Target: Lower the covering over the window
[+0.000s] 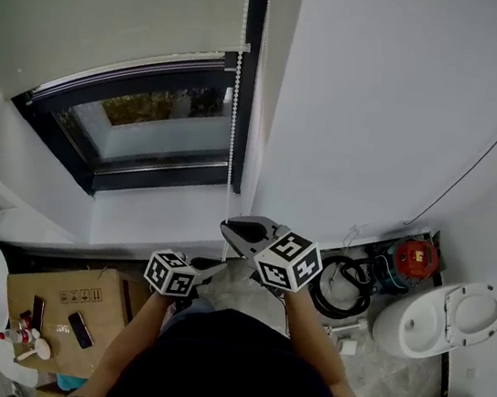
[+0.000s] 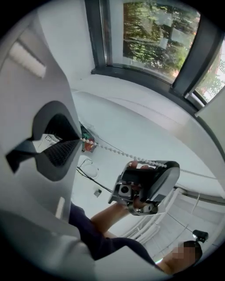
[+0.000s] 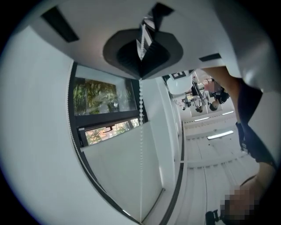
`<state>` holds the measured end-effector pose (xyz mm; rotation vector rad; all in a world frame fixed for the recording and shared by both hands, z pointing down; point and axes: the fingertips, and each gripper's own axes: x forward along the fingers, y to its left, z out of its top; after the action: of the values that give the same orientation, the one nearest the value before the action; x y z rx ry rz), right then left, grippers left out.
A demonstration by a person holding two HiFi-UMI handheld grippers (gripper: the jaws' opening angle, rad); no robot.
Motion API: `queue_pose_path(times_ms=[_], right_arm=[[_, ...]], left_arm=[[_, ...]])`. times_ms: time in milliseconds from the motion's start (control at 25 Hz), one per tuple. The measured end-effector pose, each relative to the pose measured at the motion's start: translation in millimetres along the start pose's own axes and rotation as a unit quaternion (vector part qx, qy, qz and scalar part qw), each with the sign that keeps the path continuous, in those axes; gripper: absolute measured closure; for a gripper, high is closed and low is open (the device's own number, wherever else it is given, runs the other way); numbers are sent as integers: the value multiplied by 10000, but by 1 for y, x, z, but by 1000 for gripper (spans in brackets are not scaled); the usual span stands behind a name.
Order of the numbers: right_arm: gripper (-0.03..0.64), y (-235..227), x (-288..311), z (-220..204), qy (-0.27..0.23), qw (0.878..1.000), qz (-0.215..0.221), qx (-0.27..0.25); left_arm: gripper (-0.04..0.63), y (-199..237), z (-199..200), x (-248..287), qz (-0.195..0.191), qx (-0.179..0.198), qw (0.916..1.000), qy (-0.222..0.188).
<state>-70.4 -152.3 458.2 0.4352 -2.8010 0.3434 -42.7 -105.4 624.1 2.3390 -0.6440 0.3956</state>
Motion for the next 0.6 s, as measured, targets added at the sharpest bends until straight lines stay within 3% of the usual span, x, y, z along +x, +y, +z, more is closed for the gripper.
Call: queue_pose_path(times_ms=[240, 400, 600], right_arm=[[604, -11, 0, -1, 118, 9998, -152, -76], [604, -8, 9, -32, 743, 9970, -130, -192], [604, -10, 15, -71, 1002, 9948, -77, 190]], left_arm=[[583, 4, 2, -3, 38, 2, 10000, 13], [583, 4, -20, 1, 143, 399, 9970, 649], [583, 2, -38, 2, 111, 234, 9966, 780]])
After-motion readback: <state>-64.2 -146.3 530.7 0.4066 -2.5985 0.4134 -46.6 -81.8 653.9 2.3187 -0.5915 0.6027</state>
